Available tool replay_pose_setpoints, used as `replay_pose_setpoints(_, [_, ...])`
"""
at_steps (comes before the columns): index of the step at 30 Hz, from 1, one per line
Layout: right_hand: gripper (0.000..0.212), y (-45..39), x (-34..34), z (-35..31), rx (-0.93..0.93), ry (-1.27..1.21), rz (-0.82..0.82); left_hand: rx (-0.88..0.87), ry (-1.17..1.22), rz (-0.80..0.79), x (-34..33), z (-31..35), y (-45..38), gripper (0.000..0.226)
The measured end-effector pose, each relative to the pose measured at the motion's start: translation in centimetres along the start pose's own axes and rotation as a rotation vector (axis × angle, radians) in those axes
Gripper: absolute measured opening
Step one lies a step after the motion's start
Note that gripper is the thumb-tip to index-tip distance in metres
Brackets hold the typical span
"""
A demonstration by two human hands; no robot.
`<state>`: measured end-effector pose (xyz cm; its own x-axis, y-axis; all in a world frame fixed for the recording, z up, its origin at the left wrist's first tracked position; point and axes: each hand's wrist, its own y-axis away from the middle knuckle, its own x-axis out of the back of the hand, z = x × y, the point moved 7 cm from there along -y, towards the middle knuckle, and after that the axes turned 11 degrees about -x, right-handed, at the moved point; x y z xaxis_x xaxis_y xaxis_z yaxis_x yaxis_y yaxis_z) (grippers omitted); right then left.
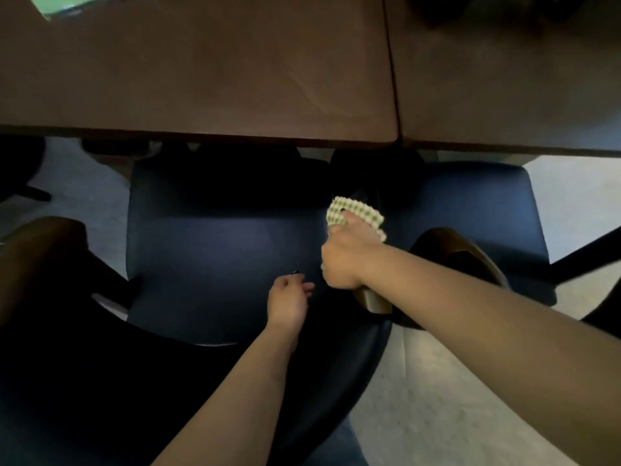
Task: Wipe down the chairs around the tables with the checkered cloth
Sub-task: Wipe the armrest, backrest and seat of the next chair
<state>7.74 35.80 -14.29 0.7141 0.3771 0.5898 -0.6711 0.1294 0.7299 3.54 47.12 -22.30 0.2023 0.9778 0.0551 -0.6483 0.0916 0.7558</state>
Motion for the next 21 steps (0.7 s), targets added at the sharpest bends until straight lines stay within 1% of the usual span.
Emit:
replay_pose_setpoints(2, [0.051,-0.6,0.2,-0.8,0.001,-0.014,-0.031,-0.023,-0.008,-0.033,-0.2,0.1,-0.1,0.025])
replay_pose_setpoints(4, [0.059,0.7,0.4,-1.4,0.052,-0.147,-0.033,-0.02,-0.013,-0.046,-0.2,0.0,-0.2,0.031])
replay_pose_setpoints(5, [0.059,1.9,0.4,-1.6,0.09,-0.196,-0.014,-0.014,-0.012,-0.042,-0.1,0.0,-0.3,0.033])
replay_pose_setpoints(6, [0.053,2.9,0.5,-1.8,0.131,-0.194,0.037,-0.006,0.006,-0.033,-0.1,0.0,-0.2,0.034])
replay_pose_setpoints(8, [0.039,4.1,0.3,-1.7,0.173,-0.074,0.142,0.01,0.073,-0.01,-0.2,0.1,0.0,0.03])
replay_pose_setpoints(9, [0.033,3.7,-0.1,-1.2,0.145,-0.061,0.155,0.011,0.096,-0.005,-0.4,0.2,0.0,0.026])
replay_pose_setpoints(10, [0.032,3.0,-0.2,-0.5,0.093,-0.116,0.163,0.01,0.107,-0.004,-0.5,0.3,0.0,0.023])
replay_pose_setpoints(11, [0.037,1.8,-0.3,0.4,0.037,-0.201,0.166,0.011,0.114,-0.004,-0.6,0.3,0.1,0.022])
replay_pose_setpoints(13, [0.054,-0.9,-0.5,2.6,-0.077,-0.425,0.167,0.016,0.12,-0.001,-0.5,0.2,0.0,0.021])
replay_pose_setpoints(15, [0.07,-3.6,-1.2,5.1,-0.226,-0.675,0.111,0.005,0.1,-0.009,-0.7,0.2,0.0,0.021])
replay_pose_setpoints(16, [0.071,-4.8,-1.9,6.4,-0.327,-0.833,0.073,-0.007,0.083,-0.014,-0.8,0.2,0.0,0.021])
replay_pose_setpoints(17, [0.062,-5.6,-2.9,7.4,-0.424,-1.019,0.025,-0.022,0.065,-0.016,-0.9,0.3,0.1,0.021])
replay_pose_setpoints(18, [0.046,-6.1,-4.1,8.0,-0.488,-1.262,-0.039,-0.04,0.043,-0.018,-1.0,0.3,0.1,0.022])
replay_pose_setpoints(19, [0.029,-6.6,-5.2,8.0,-0.508,-1.541,-0.117,-0.057,0.02,-0.019,-1.0,0.3,0.1,0.022])
replay_pose_setpoints(20, [0.018,-6.9,-6.0,7.9,-0.503,-1.766,-0.191,-0.07,0.001,-0.02,-1.1,0.4,0.1,0.022])
replay_pose_setpoints(21, [0.02,-7.3,-6.6,7.9,-0.489,-1.887,-0.229,-0.078,-0.011,-0.019,-1.1,0.5,0.1,0.022])
